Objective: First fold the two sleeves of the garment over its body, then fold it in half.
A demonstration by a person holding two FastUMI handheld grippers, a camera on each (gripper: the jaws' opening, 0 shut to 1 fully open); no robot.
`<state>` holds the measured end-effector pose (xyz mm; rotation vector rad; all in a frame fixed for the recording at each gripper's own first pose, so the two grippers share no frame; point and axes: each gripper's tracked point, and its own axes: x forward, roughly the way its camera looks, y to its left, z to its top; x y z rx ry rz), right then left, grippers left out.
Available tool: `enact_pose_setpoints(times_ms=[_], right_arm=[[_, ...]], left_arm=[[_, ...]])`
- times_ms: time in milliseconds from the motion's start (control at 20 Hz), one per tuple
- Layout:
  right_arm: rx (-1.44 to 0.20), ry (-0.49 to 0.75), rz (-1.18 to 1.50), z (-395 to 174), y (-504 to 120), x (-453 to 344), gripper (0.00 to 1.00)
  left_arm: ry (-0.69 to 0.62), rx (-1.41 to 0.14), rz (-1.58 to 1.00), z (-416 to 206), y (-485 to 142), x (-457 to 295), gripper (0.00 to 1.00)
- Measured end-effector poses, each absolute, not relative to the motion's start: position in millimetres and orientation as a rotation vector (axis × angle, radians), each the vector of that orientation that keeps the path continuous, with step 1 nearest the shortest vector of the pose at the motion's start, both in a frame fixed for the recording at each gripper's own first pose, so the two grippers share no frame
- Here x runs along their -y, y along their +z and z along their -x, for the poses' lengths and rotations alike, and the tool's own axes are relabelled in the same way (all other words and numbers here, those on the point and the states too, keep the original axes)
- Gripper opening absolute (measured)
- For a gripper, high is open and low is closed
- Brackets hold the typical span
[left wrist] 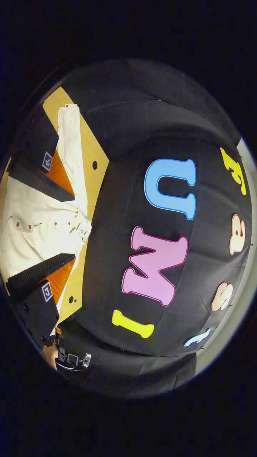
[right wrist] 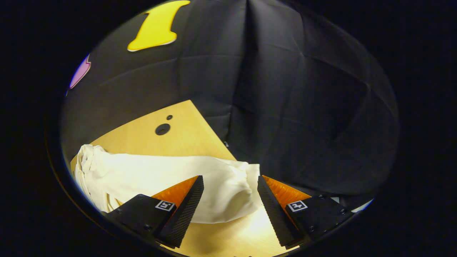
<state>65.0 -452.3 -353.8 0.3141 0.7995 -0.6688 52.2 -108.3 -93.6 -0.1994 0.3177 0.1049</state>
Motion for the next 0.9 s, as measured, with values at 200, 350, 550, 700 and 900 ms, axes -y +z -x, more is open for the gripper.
enact_pose_setpoints(times_ms=[200,350,550,700,900], right_arm=[[-0.863,-0.684,-0.383,-58.9,-394.0,469.5,0.97],[-0.892,-0.657,-0.397,-53.7,-400.3,470.0,0.96],[-0.924,-0.624,-0.357,-47.4,-402.8,462.6,0.66],[-0.939,-0.611,-0.358,-57.7,-410.1,454.6,0.38],[-0.871,-0.599,-0.348,-69.7,-384.7,448.2,0.05]], left_arm=[[0.104,-0.332,0.155,-53.9,-94.9,123.0,0.96],[0.099,-0.334,0.131,-53.1,-94.3,132.1,0.96],[0.086,-0.332,0.111,-52.3,-92.9,134.4,0.96],[0.086,-0.348,0.097,-52.3,-96.0,128.1,0.96],[0.090,-0.360,0.071,-47.3,-97.9,109.1,0.96]])
